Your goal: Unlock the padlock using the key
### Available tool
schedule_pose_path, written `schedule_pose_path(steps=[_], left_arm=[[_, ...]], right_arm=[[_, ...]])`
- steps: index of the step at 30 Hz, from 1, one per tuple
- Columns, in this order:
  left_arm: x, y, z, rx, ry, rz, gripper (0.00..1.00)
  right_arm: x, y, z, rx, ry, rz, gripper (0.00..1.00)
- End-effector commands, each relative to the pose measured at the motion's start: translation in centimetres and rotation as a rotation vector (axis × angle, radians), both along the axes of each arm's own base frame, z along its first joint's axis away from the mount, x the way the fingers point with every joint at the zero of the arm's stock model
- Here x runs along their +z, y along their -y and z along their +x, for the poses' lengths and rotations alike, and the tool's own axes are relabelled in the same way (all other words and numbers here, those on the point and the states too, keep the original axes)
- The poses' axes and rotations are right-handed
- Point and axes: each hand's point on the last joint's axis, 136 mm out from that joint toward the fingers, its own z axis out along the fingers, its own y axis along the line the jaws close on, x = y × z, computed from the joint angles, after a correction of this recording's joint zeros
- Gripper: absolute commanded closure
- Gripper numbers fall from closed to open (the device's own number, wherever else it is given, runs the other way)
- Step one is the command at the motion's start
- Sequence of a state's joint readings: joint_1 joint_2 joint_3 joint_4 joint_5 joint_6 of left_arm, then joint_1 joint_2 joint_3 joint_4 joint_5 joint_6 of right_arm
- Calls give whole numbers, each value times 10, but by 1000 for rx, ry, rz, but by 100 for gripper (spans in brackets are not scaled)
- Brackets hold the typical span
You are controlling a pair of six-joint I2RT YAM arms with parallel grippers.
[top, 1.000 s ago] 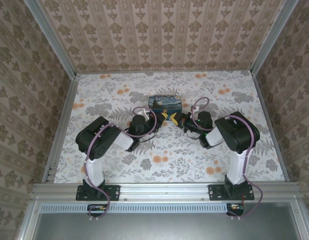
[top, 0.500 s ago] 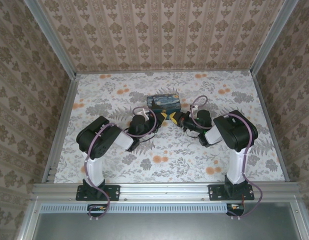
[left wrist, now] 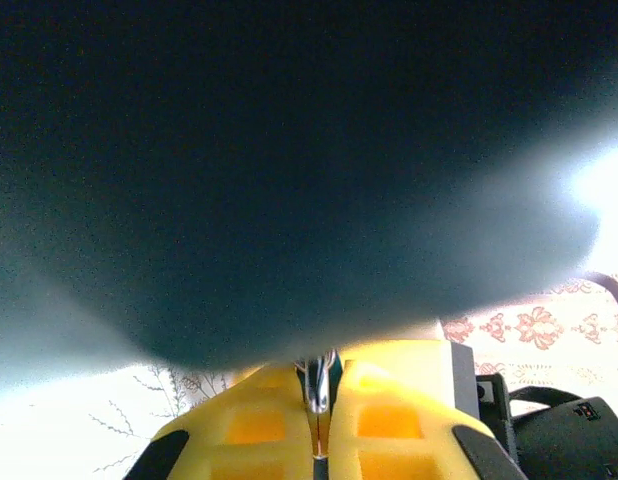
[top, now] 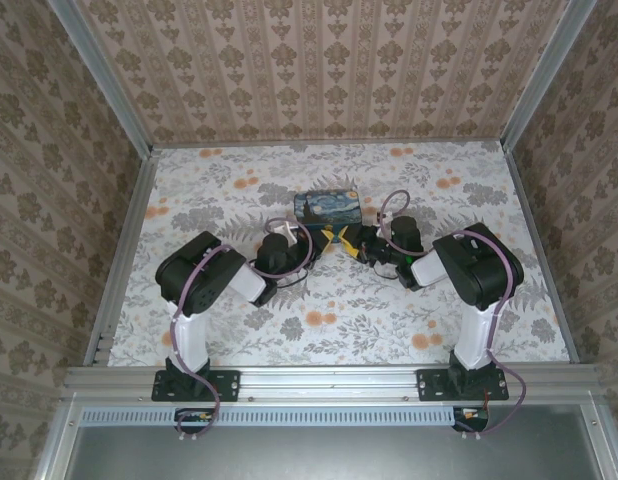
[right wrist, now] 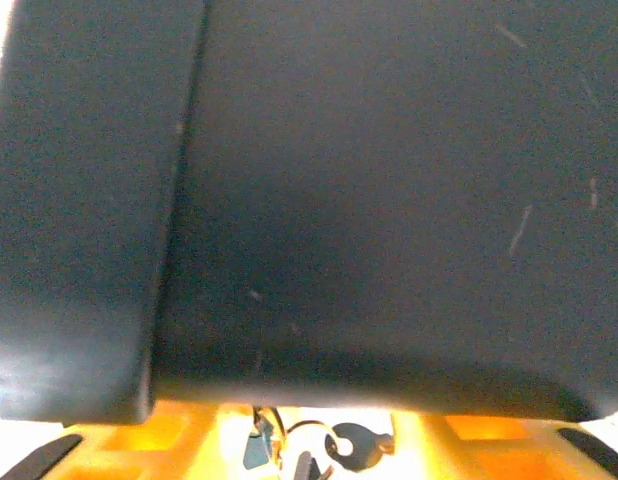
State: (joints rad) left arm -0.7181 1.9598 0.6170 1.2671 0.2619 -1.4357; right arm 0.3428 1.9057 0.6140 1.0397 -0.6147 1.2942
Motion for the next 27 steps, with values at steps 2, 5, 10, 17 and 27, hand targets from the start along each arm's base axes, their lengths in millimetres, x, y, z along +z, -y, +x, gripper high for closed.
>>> schedule_pose_path(steps=[2,5,10,17,27], left_arm=[[-4,11,-22,-125,31,10,100],[-6,7,-18,-119,34,16,100],[-8,1,-14,-113,33,21,100],[-9,-2,-14,-114,29,25,100],[-15,-2,-15,-119,-49,-7,100]], right_arm=[[24,-7,-14,88,98,15,47],[16,4,-22,85,87,-4,42],[10,23,-40,88,83,-43,40],[17,35,-66,136,132,-186,40],[26,52,-75,224,369,-756,41]])
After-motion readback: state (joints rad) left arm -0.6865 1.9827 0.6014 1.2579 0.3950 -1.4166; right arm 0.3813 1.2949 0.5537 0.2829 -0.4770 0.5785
